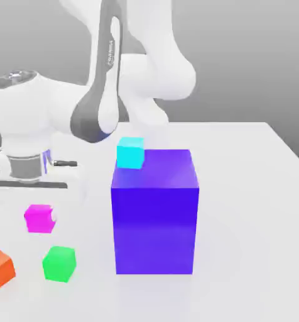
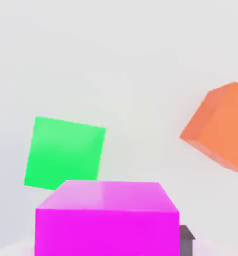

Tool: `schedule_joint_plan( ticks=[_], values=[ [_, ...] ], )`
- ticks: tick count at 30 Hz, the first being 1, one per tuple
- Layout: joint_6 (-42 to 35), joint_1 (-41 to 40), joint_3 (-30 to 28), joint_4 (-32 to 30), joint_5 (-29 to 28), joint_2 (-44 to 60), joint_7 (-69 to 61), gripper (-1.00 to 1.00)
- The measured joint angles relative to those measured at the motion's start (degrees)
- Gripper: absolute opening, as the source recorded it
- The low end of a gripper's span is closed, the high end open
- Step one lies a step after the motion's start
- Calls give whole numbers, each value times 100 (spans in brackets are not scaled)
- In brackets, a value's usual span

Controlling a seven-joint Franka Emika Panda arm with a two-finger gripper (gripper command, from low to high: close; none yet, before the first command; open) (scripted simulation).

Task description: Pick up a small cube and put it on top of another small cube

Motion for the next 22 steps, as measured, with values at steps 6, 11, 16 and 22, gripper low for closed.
schedule_joint_plan(
  ticks=[6,11,16,22],
  values=[
    [-197,391,-43,86,120,-83,-1405,-100],
    [-112,608,-41,158,251,79,-2132,-100],
    [376,551,-25,198,397,593,-2269,-100],
    [801,506,26,197,512,1049,-2349,100]
  ],
)
